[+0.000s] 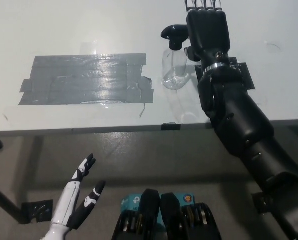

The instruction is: The robot grabs the black lid of the spray bottle on the desk and places it on the black area of the desk

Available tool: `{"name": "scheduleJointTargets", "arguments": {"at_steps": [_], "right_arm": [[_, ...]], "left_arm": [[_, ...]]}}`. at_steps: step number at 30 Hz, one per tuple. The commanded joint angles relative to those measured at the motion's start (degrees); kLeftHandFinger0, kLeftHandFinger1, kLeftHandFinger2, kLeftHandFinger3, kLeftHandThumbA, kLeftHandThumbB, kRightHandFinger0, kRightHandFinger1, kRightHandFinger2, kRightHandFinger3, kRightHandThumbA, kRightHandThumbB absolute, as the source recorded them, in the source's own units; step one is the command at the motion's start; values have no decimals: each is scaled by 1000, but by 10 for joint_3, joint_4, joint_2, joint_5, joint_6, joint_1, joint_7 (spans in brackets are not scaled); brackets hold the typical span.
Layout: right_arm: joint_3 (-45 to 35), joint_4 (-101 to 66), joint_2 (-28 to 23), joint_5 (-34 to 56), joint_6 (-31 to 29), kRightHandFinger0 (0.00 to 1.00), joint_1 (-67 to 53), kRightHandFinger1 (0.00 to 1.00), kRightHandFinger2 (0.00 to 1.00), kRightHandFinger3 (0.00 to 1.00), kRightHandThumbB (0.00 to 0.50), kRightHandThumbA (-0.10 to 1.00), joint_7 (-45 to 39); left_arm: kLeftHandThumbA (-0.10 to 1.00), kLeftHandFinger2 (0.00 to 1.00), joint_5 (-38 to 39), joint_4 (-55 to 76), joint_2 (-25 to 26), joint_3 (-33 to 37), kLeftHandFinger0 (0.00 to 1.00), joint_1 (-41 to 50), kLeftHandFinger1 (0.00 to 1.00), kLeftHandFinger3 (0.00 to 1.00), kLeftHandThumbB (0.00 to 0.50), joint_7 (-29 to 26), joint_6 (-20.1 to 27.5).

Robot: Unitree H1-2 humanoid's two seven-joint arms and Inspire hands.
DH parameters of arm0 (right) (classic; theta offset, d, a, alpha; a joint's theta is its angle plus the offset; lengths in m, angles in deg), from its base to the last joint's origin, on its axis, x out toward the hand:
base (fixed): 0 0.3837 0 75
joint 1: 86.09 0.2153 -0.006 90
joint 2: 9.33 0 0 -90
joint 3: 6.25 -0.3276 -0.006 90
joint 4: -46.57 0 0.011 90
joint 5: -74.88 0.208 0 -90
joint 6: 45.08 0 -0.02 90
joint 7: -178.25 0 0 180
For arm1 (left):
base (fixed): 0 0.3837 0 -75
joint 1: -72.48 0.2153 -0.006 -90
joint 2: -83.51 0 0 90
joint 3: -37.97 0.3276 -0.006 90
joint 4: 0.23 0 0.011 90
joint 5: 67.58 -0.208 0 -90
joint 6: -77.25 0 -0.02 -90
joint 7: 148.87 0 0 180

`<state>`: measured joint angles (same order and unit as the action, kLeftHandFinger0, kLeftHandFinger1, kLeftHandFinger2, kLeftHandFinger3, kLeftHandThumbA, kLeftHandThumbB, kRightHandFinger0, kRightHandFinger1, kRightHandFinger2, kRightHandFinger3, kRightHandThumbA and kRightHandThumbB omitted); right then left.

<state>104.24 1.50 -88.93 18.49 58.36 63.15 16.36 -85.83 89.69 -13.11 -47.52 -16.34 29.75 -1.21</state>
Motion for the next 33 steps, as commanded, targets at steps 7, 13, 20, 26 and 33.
{"name": "scheduleJointTargets", "arguments": {"at_steps": [7,13,20,26,33], "right_arm": [[8,42,5,21,6,1000,60,1000,1000,1000,372,1000,47],[12,54,3,28,8,1000,66,1000,1000,1000,375,1000,50],[8,79,7,47,4,1000,76,1000,1000,1000,365,1000,51],[8,99,10,61,2,1000,82,1000,1000,1000,368,1000,57],[13,121,12,71,-1,1000,97,1000,1000,1000,361,1000,60]], "left_arm": [[897,1000,-7,18,4,-3,1000,-9,1000,1000,0,-9,13],[893,1000,-1,16,4,-4,1000,-10,1000,1000,0,-5,13],[888,1000,-7,15,4,-2,1000,-11,1000,1000,0,-8,15],[880,1000,-6,17,4,0,1000,-11,1000,1000,0,-5,15],[869,1000,-11,14,4,1,1000,-16,1000,1000,0,-7,19]]}}
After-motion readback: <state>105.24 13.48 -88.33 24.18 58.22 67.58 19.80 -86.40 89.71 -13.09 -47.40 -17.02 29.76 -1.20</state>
